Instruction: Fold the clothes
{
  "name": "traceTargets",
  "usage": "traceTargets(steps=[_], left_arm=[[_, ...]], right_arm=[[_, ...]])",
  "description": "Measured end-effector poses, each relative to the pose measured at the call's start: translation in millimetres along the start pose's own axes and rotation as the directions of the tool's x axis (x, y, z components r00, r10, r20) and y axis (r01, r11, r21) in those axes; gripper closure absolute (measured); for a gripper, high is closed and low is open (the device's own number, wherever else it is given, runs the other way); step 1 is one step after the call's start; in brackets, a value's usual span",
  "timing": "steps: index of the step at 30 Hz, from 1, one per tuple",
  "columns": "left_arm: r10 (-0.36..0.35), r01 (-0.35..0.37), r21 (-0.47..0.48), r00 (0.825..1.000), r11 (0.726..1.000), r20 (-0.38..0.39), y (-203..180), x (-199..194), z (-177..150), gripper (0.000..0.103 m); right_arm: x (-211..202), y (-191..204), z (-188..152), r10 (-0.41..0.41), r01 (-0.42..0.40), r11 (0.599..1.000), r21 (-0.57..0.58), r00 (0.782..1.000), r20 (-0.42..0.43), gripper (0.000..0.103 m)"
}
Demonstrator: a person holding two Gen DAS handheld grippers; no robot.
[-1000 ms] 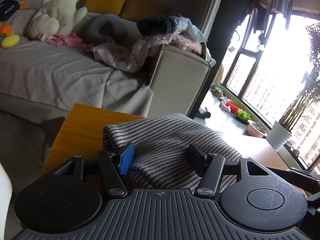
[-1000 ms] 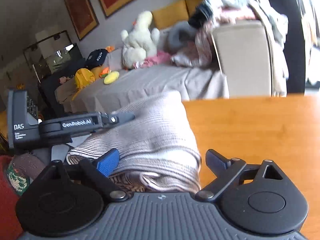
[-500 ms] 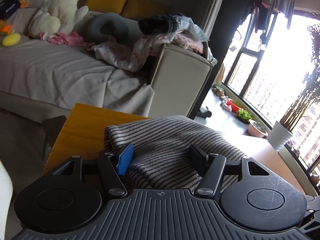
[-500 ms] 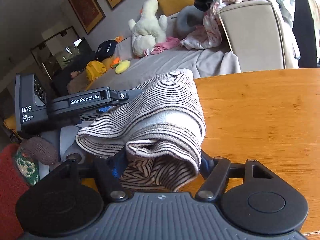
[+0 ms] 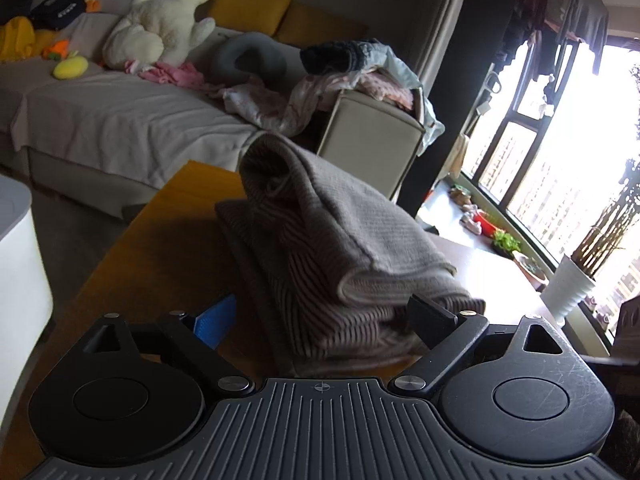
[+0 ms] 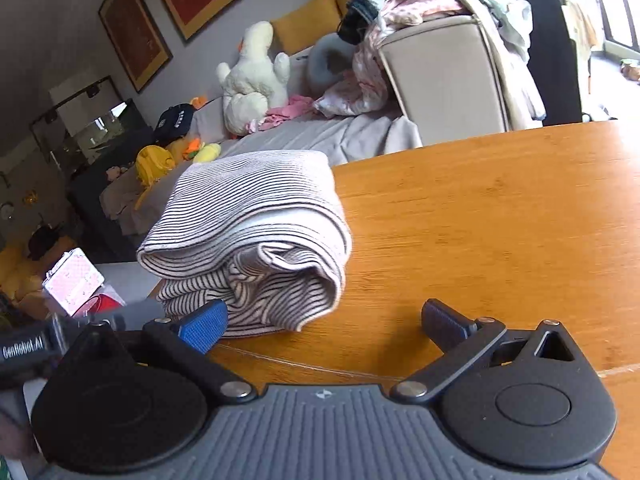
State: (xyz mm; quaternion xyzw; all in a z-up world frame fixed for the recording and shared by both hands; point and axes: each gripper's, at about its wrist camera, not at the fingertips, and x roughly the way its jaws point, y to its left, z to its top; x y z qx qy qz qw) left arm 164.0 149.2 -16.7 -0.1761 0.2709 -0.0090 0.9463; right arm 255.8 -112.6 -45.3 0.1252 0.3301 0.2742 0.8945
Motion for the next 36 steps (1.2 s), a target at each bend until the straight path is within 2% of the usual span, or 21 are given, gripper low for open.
traceTargets(steps=[4, 5, 10, 12, 16, 19, 36], left_arm=[[0.096, -0.096, -0.011, 0.995, 0.995, -0.039, -20.1, -10.1, -38.5, 0.001], [0.117, -0.118, -0.013, 0.993, 0.993, -0.028, -25.2, -12.0, -45.8, 0.000], [0.220, -0.219, -0.067, 0.975, 0.973, 0.011, -42.4, -15.3, -57.0, 0.000], [0.257, -0.257, -0.023, 0.966, 0.966, -0.008, -48.9, -11.8, -56.3, 0.000], [0.385, -0.381, 0.068, 0.922, 0.922, -0.049, -65.7, -5.4, -58.0, 0.000], [0.426, -0.415, 0.133, 0.902, 0.900, -0.070, -73.5, 2.0, -57.8, 0.000], [0.421, -0.411, 0.124, 0.905, 0.903, -0.069, -74.0, 10.8, -53.6, 0.000]], right_arm=[[-23.1, -4.7, -11.0, -0.080, 0.079, 0.995, -0.052, 0.997, -0.016, 0.000], [-28.9, -5.9, -13.7, -0.096, 0.095, 0.993, -0.064, 0.995, -0.019, 0.000], [-47.4, -14.5, -21.6, -0.162, 0.161, 0.985, -0.055, 0.987, -0.006, 0.000], [-41.4, -11.7, -20.5, -0.199, 0.196, 0.975, -0.099, 0.980, -0.020, 0.000], [-29.4, -5.9, -18.3, -0.275, 0.262, 0.946, -0.189, 0.961, -0.043, 0.000], [-20.4, -1.5, -16.6, -0.331, 0.307, 0.917, -0.256, 0.942, -0.055, 0.000], [-16.0, -5.2, -13.4, -0.307, 0.283, 0.917, -0.282, 0.951, -0.045, 0.000]])
